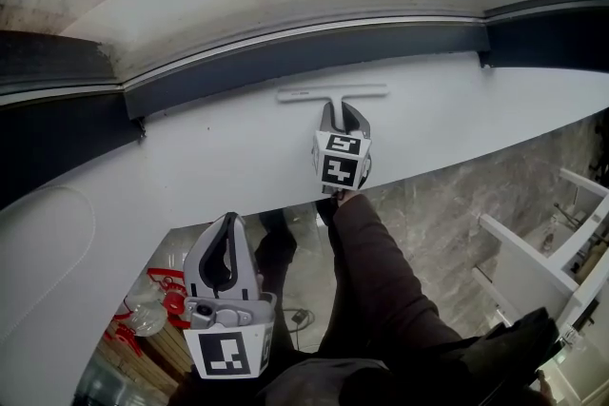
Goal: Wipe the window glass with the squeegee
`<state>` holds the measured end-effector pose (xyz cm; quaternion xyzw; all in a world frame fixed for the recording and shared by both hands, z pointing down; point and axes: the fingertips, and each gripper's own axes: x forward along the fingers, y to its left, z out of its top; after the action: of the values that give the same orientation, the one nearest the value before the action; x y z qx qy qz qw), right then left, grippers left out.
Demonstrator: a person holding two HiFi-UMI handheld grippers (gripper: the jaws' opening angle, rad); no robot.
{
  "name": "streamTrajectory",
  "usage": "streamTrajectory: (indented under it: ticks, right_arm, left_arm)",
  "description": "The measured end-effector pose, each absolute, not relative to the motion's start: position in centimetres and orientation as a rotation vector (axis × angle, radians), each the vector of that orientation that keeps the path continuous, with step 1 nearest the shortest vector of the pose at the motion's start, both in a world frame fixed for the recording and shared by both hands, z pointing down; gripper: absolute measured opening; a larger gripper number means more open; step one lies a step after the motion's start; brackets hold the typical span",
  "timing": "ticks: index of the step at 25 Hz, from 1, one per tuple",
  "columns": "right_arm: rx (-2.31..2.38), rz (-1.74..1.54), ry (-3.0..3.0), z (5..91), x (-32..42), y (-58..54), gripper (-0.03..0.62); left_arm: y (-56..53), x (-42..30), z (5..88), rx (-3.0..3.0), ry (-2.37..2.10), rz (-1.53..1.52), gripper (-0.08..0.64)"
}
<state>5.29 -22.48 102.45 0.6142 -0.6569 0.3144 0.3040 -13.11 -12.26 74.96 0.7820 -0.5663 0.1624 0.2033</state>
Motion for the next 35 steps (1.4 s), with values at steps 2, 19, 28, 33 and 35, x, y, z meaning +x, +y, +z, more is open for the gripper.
streamTrajectory:
  ticks: [2, 19, 28, 33, 35]
  right_arm:
    - [1.626, 0.831, -1.745, 102.4, 5.3, -22.5, 0.083]
    - [1.636, 0.841, -1.744, 102.5, 5.3, -22.4, 0.081]
    - [1.633, 0.821, -1.772, 101.8, 5.2, -22.2, 0.081]
    - [1.639, 0.817, -1.793, 99.9, 4.9, -22.1, 0.081]
    - [1.644, 0.812, -1.802, 98.7, 4.9, -21.9, 0.081]
  left_arm:
    - [-12.3, -13.2, 74.8, 2.186, -1.583, 0.447, 0.000]
    - [-11.9, -13.9, 73.7, 2.228, -1.603, 0.432, 0.000]
    - [-11.5, -14.2, 73.4, 2.243, -1.610, 0.438, 0.000]
    - [-11.5, -14.0, 72.0, 2.261, -1.616, 0.423, 0.000]
    - [-11.4, -13.8, 71.0, 2.275, -1.612, 0.419, 0.000]
